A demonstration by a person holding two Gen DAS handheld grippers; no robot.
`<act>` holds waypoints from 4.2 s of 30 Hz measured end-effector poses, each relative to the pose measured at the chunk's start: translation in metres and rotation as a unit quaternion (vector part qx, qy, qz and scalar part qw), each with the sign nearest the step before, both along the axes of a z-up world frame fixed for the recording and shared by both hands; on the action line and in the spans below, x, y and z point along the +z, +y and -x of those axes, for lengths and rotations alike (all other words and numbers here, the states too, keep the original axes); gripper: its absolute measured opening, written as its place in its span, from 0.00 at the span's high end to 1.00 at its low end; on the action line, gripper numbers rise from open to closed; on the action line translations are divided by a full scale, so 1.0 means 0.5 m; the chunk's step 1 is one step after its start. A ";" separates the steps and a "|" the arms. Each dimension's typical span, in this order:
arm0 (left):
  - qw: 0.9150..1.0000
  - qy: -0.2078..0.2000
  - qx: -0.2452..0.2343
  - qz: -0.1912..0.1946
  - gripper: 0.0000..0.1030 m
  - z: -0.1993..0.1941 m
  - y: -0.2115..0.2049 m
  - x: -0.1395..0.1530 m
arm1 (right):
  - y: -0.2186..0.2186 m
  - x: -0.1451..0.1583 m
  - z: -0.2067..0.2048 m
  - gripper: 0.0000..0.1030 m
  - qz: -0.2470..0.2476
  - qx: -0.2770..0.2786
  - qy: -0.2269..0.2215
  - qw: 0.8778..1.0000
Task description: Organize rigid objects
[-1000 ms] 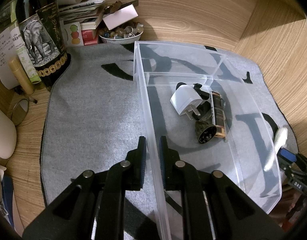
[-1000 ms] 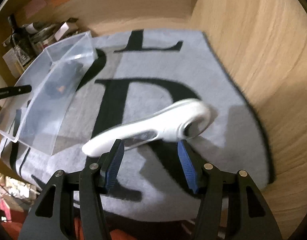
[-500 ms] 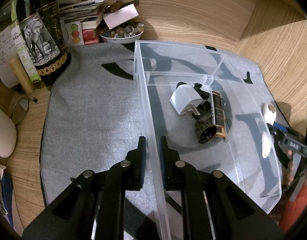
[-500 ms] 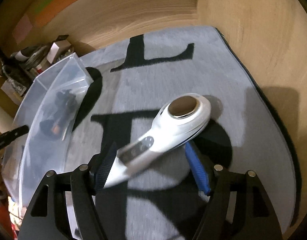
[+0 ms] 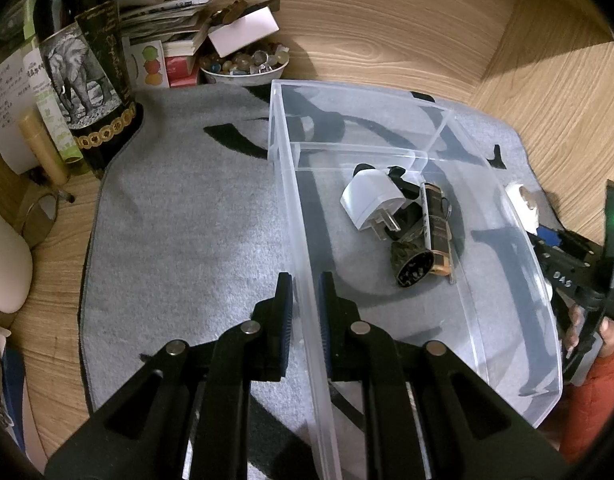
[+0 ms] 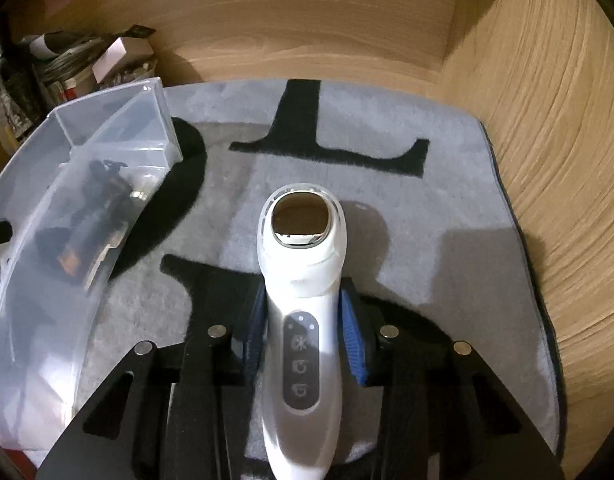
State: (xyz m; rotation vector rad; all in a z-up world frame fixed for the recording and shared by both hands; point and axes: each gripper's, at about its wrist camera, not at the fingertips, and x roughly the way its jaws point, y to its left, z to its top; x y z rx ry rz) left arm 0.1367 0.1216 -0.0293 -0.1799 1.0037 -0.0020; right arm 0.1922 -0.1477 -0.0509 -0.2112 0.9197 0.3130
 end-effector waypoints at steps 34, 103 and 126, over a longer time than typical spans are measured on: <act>1.000 0.008 0.004 -0.004 0.89 -0.002 0.002 -0.006 | 0.293 0.142 0.067 0.69 -0.003 0.214 -0.096 0.972; 0.972 -0.229 0.004 -0.058 0.01 0.278 -0.137 0.086 | 0.059 0.127 0.291 0.00 -0.099 0.096 -0.145 0.980; 0.971 -0.234 0.012 -0.046 0.01 0.283 -0.132 0.081 | 0.064 0.122 0.289 0.00 -0.095 0.100 -0.139 0.981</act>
